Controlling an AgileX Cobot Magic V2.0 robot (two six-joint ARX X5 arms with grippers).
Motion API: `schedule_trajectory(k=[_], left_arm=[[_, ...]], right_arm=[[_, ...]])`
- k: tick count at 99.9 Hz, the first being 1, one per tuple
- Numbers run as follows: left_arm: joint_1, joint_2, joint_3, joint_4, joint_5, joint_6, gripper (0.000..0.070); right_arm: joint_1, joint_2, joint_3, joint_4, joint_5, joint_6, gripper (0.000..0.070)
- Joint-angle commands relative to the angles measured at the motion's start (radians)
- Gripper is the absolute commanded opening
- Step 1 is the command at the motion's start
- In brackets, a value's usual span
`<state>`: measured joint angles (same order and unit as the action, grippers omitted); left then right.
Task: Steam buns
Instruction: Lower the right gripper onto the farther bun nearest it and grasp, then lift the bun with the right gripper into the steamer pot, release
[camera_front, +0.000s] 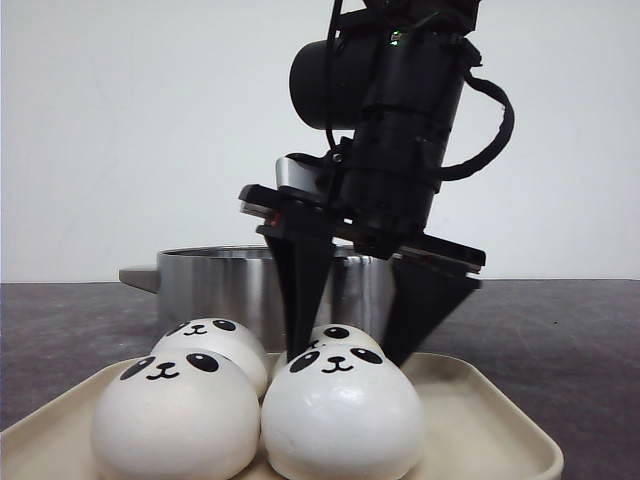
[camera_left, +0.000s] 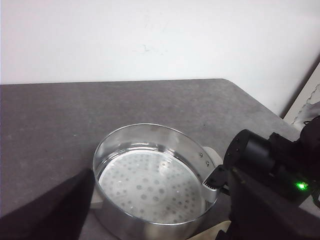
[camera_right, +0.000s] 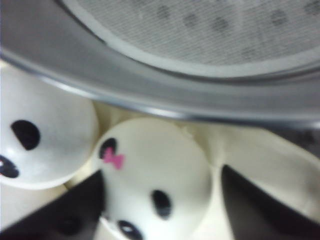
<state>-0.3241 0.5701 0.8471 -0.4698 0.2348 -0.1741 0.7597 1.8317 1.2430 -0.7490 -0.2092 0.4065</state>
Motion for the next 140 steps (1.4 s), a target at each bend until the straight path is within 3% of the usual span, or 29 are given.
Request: schedule_trajectory(k=[1,41,61,82,116,140], left_arm=[[-0.004,0.006,0.013,0.013,-0.003,0.013,0.0513],[-0.004,0.006,0.013,0.014,-0.008,0.013,0.0513],[-0.004,0.008,0.013,0.014,-0.029,0.013,0.0513],[-0.004,0.009,0.013,0.013,-0.029,0.013,0.0513],[-0.010,0.011,0.013,0.012,-0.029,0.012,0.0513],[-0.010,0.011,0.013,0.010,-0.028,0.005,0.0513]], right_arm=[[0.011,0.039,0.010,0.002,0.028,0.008,0.0000],[0.058,-0.260,0.129,-0.067,-0.023,-0.017,0.0007],[0.030,-0.314,0.349,-0.015,0.141,-0.105,0.0007],[-0.100,-0.144,0.524,0.032,0.154,-0.177,0.0007],[-0.199,0.204,0.533,0.114,0.154,-0.213,0.0007],[-0.212,0.320,0.533,0.141,0.157,-0.212,0.0010]])
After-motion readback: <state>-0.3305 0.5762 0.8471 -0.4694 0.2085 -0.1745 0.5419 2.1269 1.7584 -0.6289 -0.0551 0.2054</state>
